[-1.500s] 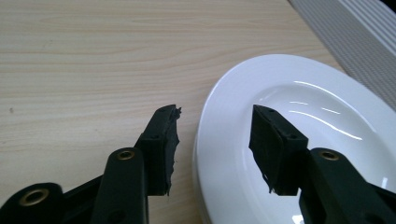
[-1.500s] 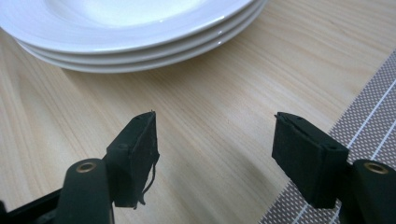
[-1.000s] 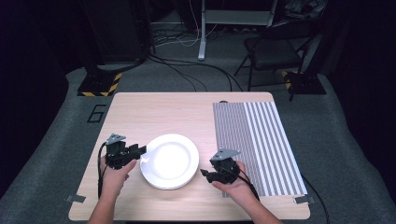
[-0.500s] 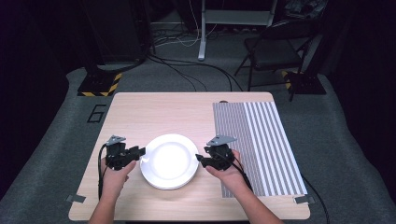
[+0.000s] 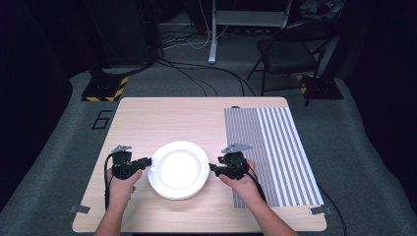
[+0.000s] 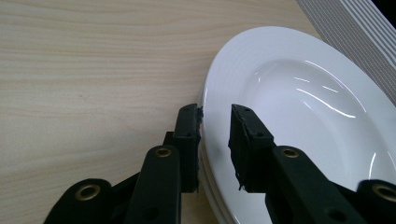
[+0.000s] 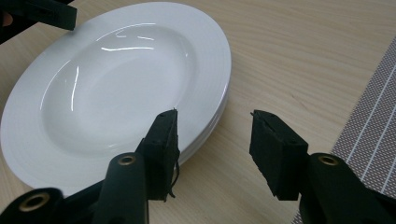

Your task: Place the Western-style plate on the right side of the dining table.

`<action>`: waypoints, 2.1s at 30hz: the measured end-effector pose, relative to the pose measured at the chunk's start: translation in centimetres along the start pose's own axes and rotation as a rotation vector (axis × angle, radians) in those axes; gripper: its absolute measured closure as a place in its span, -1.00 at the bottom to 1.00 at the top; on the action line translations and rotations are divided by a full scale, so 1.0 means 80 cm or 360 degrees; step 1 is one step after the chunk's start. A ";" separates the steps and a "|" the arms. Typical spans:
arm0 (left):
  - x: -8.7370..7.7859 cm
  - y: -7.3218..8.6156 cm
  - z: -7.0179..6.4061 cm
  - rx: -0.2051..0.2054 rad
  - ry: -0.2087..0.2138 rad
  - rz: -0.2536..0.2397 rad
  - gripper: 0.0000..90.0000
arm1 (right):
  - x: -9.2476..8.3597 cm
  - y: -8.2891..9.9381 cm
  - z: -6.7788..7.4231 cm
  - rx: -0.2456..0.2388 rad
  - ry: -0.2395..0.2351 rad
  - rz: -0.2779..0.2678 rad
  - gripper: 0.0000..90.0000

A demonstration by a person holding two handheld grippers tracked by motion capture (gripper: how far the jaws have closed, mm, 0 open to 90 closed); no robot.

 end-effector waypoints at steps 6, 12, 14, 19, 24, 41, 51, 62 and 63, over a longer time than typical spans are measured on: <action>0.003 0.003 -0.001 0.0001 0.0005 0.0034 0.72 | 0.000 0.002 -0.002 0.0035 -0.0007 0.0001 0.11; 0.004 0.004 -0.002 -0.0003 0.0003 0.0029 0.71 | 0.004 0.007 -0.002 0.0080 -0.0023 0.0017 0.09; 0.004 0.005 -0.002 -0.0016 0.0000 0.0037 0.73 | 0.005 0.006 -0.002 0.0082 -0.0020 0.0013 0.08; 0.005 0.008 -0.004 0.0014 -0.0014 0.0061 0.74 | 0.010 0.007 0.003 0.0119 -0.0044 0.0012 0.03; 0.005 0.009 -0.005 0.0063 -0.0045 0.0052 0.75 | 0.018 0.012 0.011 0.0142 -0.0072 0.0050 0.00; 0.004 0.011 -0.004 0.0028 -0.0014 0.0037 0.75 | 0.033 0.022 0.036 0.0154 -0.0140 0.0112 -0.04; 0.005 0.011 -0.006 0.0043 -0.0021 0.0034 0.76 | 0.028 0.020 0.035 0.0221 -0.0161 0.0111 0.02; 0.017 0.016 -0.020 0.0079 0.0022 0.0068 0.76 | 0.016 0.009 0.026 0.0262 -0.0170 0.0047 0.06; 0.019 0.017 -0.022 0.0081 0.0032 0.0074 0.76 | 0.013 0.006 0.026 0.0267 -0.0177 0.0031 0.07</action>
Point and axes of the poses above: each handheld gripper's, and its own axes: x roughly forward along the jaws, y roughly out of its underside, z roughly to its left, the point moved 9 cm from there along x, roughly forward along the jaws, and after that the axes turned 6 degrees about y, right-handed, at the moved point
